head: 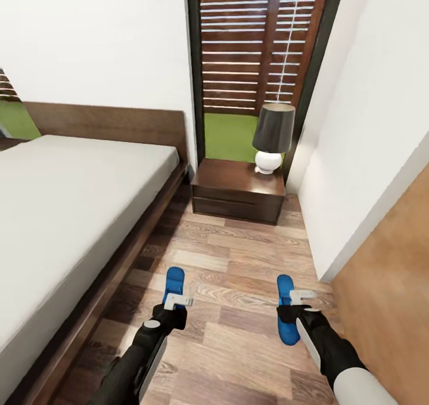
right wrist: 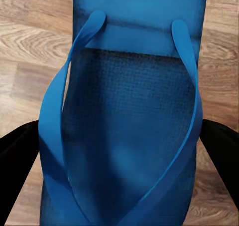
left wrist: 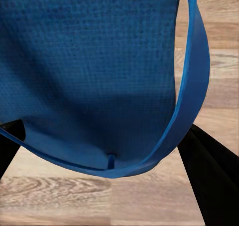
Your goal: In the bedroom, move the book from the bed onto either nightstand, and place the two sandals side by side next to the bed.
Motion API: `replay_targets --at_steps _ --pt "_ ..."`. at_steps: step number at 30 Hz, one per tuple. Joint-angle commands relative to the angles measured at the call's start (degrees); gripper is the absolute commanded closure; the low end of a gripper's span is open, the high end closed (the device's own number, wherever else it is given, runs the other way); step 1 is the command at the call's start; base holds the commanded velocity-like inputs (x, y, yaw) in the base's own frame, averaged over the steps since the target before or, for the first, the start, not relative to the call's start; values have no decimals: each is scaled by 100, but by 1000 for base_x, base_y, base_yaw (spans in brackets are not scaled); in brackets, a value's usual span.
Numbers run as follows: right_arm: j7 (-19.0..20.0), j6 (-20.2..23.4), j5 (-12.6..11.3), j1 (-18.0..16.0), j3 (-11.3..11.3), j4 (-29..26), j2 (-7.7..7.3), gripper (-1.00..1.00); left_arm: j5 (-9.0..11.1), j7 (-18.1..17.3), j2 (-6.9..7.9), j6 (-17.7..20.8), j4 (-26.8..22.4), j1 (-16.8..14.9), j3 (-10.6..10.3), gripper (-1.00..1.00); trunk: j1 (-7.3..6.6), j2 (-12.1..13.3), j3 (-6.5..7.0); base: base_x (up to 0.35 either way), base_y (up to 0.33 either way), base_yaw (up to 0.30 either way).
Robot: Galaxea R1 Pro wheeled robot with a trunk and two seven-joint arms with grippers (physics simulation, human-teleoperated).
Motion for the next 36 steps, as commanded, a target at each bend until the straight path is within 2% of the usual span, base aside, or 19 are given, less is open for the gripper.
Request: replay_targets --at_steps 1,3,4,9,13,14,18,25,30,36 --pt "-16 -81 -1 -3 10 175 -3 100 -56 15 -1 -189 319 -48 -8 100 2 -2 -4 315 -184 278" --pt "-17 -224 5 -5 15 378 -3 100 -55 15 -2 -500 731 -87 -2 100 2 -2 -4 315 -184 278" --pt "-17 -531 11 -6 20 802 -3 100 -54 15 0 -946 1225 -115 13 100 2 -2 -4 315 -183 281" --pt "-22 -1211 6 -7 18 1530 -3 100 -54 22 20 -1448 1859 -127 33 100 2 -2 -4 315 -183 282" --pt "-24 -1514 -7 -10 10 1735 7 100 -54 24 37 -1830 2340 -128 70 100 2 -2 -4 315 -183 231" --pt "-30 -1623 -22 -8 16 1772 8 100 -60 24 41 -2028 2560 -127 218 100 2 -2 -4 315 -182 37" --pt "-23 -1853 8 -7 34 1817 3 100 -62 24 48 -2113 2637 -121 321 100 2 -2 -4 314 -172 13" --pt "-53 -2047 9 -7 39 2004 10 100 -55 24 51 -2156 2662 -97 337 100 2 -2 -4 122 -50 1" --pt "-34 -2135 18 -7 40 2210 20 100 -54 27 46 -2191 2922 -86 344 100 2 -2 -4 253 -4 0" --pt "-36 -2176 8 -7 39 2420 27 100 -61 31 36 -2197 3096 -85 343 100 2 -2 -4 314 -134 195"
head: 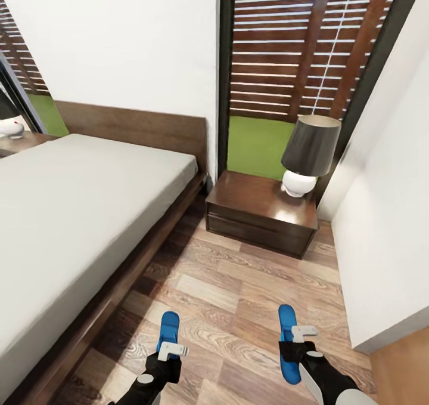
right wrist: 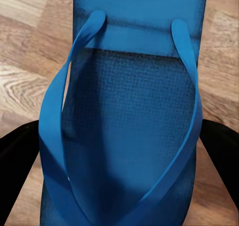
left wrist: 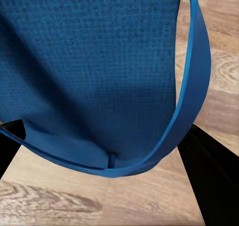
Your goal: In the bedroom, move the book from the bed onto either nightstand, and place the two sandals side by side next to the bed.
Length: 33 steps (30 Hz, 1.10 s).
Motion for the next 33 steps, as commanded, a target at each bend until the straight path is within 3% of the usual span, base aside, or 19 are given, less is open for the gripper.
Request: replay_targets --at_steps 1,30,33 --pt "-14 35 5 1 12 14 1 100 -55 32 0 23 3 -2 -18 100 2 -2 -4 294 -203 272" --pt "-12 -94 52 1 20 149 9 100 -48 33 -4 -21 33 -2 -23 100 2 -2 -4 263 -229 281" --pt "-12 -202 56 5 37 361 18 100 -45 32 -2 -324 471 -2 -21 100 2 -2 -4 53 -48 282"
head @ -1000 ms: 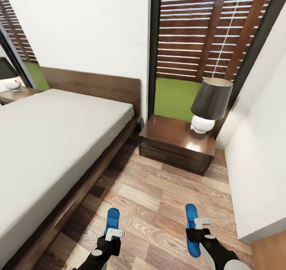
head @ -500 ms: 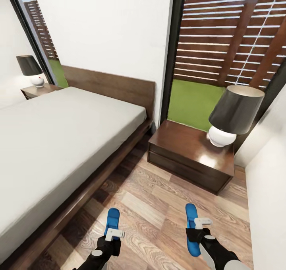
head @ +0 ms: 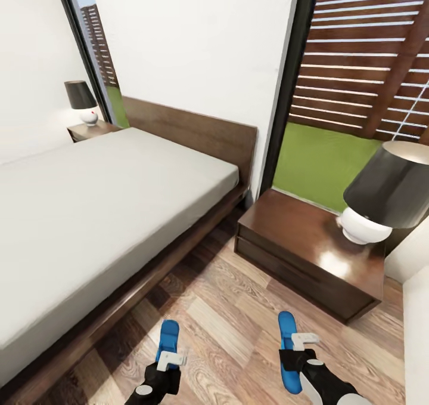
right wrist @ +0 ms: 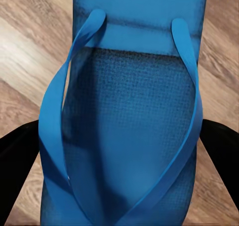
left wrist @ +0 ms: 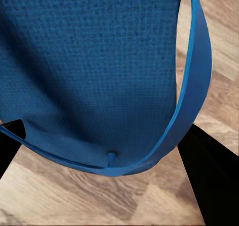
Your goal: In the bedroom, move the book from the bed onto either nightstand, and place the two sandals side by side next to the bed.
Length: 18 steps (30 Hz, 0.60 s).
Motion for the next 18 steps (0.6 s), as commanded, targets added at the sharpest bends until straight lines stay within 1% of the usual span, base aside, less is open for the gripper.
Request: replay_targets --at_steps 1,4,6,8,11,15,16,18 --pt "-18 -45 3 -1 19 63 0 100 -59 32 0 -148 235 -8 -18 100 -1 -2 -3 15 -14 282" --pt "-18 -174 0 0 24 187 2 100 -57 32 4 -356 761 -8 2 100 -1 -2 -3 7 -6 282" --pt "-18 -200 -2 1 25 209 2 100 -55 32 8 -390 878 -8 11 100 -1 -2 -3 3 -2 282" --pt "-18 -216 -3 -1 29 221 2 100 -39 39 13 -411 938 -8 61 100 -1 -2 -3 1 -1 282" --pt "-18 -231 -4 -2 32 230 2 100 142 78 42 -448 989 -8 327 100 -1 -2 -3 0 0 282" --pt "-17 -267 -7 -4 31 232 -3 100 288 91 119 -462 1051 -8 477 100 -1 -2 -3 0 0 282" --pt "-17 -370 -10 -5 28 232 -5 100 315 93 142 -452 1067 -8 506 100 -1 -2 -3 0 0 281" --pt "-18 -431 -12 -5 27 233 -6 100 328 93 155 -441 1074 -8 518 100 -1 -2 -3 0 0 281"
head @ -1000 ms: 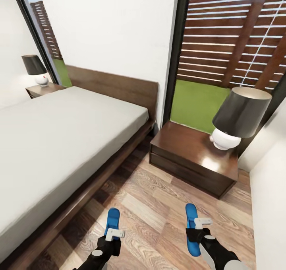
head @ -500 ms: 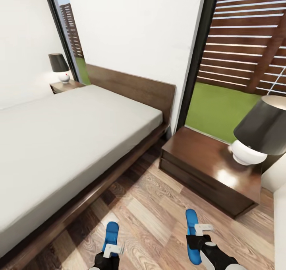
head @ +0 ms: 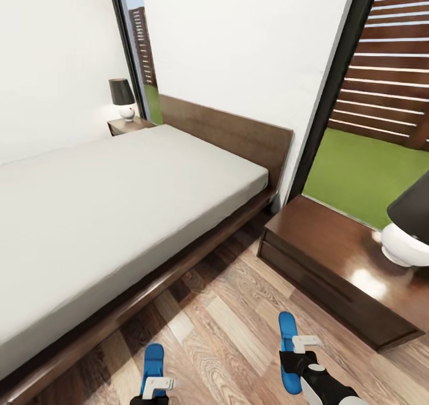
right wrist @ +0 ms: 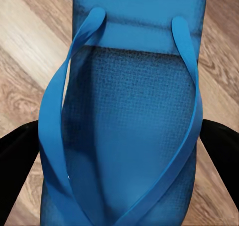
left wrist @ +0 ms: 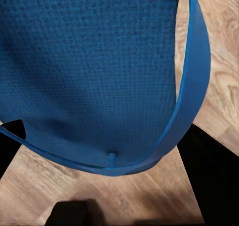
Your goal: In the bedroom, move the book from the bed onto either nightstand, and place the two sandals side by side next to the bed.
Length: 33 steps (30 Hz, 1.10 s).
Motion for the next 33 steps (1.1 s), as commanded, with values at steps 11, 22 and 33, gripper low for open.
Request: replay_targets --at_steps 11,22,33 --pt "-17 -51 -2 -2 14 3 -2 100 16 29 10 -4 13 -5 14 100 -1 -2 -4 0 0 281" --pt "-17 -51 1 -2 14 3 -2 100 16 28 1 -6 13 -5 14 100 -1 -2 -4 -107 0 281" --pt "-17 -51 1 -2 14 3 -2 100 16 28 1 -13 13 -5 12 100 -1 -2 -4 -11 0 281"
